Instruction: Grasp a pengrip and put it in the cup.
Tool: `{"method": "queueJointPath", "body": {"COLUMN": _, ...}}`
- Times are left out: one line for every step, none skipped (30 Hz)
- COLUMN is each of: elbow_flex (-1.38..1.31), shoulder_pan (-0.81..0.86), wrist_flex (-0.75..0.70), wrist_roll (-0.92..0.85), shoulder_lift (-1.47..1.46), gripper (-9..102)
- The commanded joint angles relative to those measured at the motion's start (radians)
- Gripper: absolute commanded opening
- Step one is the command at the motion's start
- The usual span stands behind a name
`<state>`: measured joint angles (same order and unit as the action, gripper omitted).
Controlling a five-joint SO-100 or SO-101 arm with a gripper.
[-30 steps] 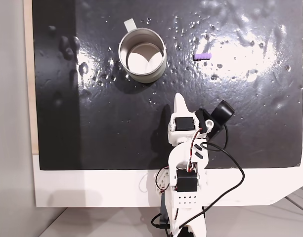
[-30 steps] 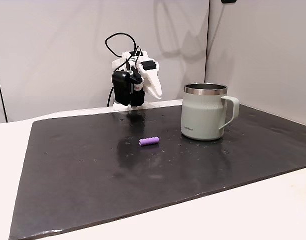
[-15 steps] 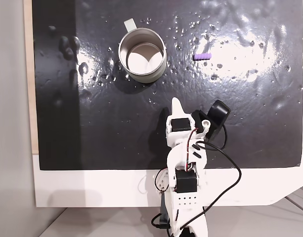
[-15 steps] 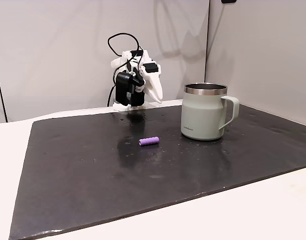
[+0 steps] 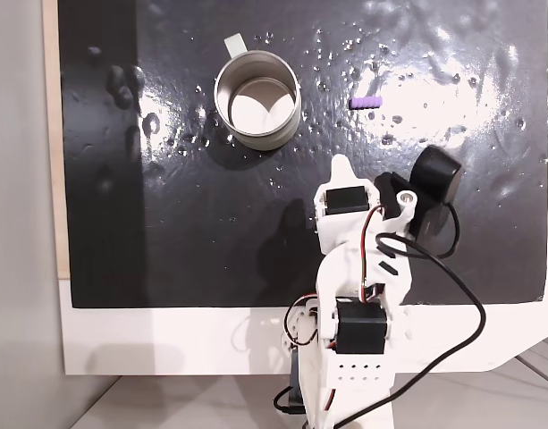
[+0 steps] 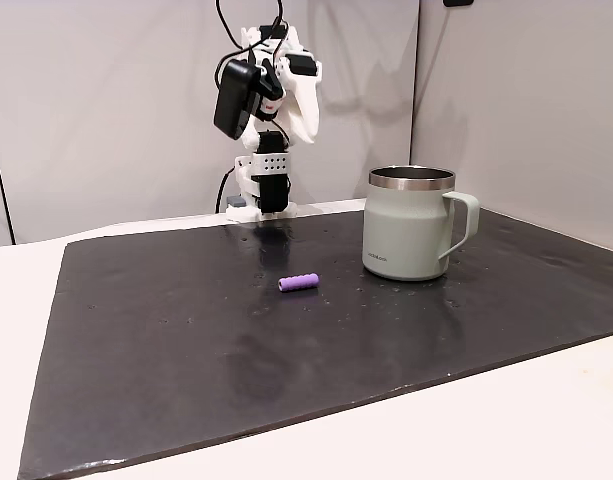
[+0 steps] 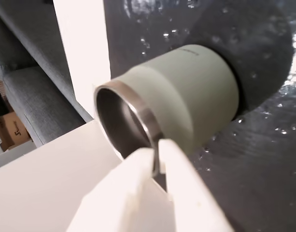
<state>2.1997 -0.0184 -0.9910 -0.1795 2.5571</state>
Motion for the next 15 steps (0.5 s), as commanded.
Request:
{"method": "queueJointPath", "body": {"elbow_flex": -0.196, "shoulder_pan": 0.026, "wrist_flex": -0.038, "wrist_roll": 0.002, "shoulder_lift": -0.120, "gripper": 2}}
{"method": "queueJointPath", "body": {"elbow_flex": -0.227, "shoulder_pan": 0.037, "wrist_flex": -0.052, "wrist_roll": 0.005, "shoulder_lift": -0.152, "gripper": 4}}
{"method": "queueJointPath", "body": {"elbow_flex": -0.259, "shoulder_pan": 0.049, "wrist_flex": -0.061, "wrist_roll": 0.005, "shoulder_lift": -0.183, "gripper": 5}}
{"method": "queueJointPath", "body": {"elbow_flex": -0.295, "shoulder_pan": 0.066, "wrist_flex": -0.077, "wrist_roll": 0.005, "shoulder_lift": -0.218, "gripper": 6}}
{"method": "queueJointPath", "body": {"elbow_flex": -0.330, "shoulder_pan": 0.078, "wrist_flex": -0.089, "wrist_roll": 0.005, "shoulder_lift": -0.253, "gripper": 8}}
{"method": "queueJointPath", "body": {"elbow_flex": -0.368, "shoulder_pan": 0.094, "wrist_flex": -0.103, "wrist_roll": 0.005, "shoulder_lift": -0.293, "gripper": 9}}
{"method": "queueJointPath", "body": {"elbow_flex": -0.408, "shoulder_pan": 0.107, "wrist_flex": -0.118, "wrist_roll": 0.003, "shoulder_lift": -0.333, "gripper": 11}}
{"method": "queueJointPath", "body": {"elbow_flex": -0.451, "shoulder_pan": 0.118, "wrist_flex": -0.137, "wrist_roll": 0.000, "shoulder_lift": -0.377, "gripper": 13}}
{"method": "queueJointPath", "body": {"elbow_flex": -0.502, "shoulder_pan": 0.130, "wrist_flex": -0.164, "wrist_roll": -0.002, "shoulder_lift": -0.426, "gripper": 14}}
{"method": "queueJointPath", "body": {"elbow_flex": -0.554, "shoulder_pan": 0.140, "wrist_flex": -0.190, "wrist_roll": -0.006, "shoulder_lift": -0.477, "gripper": 15}}
{"method": "queueJointPath", "body": {"elbow_flex": -0.611, "shoulder_pan": 0.150, "wrist_flex": -0.222, "wrist_roll": -0.008, "shoulder_lift": -0.532, "gripper": 15}}
{"method": "queueJointPath", "body": {"elbow_flex": -0.661, "shoulder_pan": 0.156, "wrist_flex": -0.245, "wrist_roll": -0.011, "shoulder_lift": -0.581, "gripper": 16}}
{"method": "queueJointPath", "body": {"elbow_flex": -0.701, "shoulder_pan": 0.167, "wrist_flex": -0.261, "wrist_roll": -0.012, "shoulder_lift": -0.624, "gripper": 16}}
{"method": "queueJointPath", "body": {"elbow_flex": -0.736, "shoulder_pan": 0.173, "wrist_flex": -0.273, "wrist_roll": -0.017, "shoulder_lift": -0.663, "gripper": 16}}
{"method": "queueJointPath", "body": {"elbow_flex": -0.770, "shoulder_pan": 0.178, "wrist_flex": -0.285, "wrist_roll": -0.026, "shoulder_lift": -0.704, "gripper": 17}}
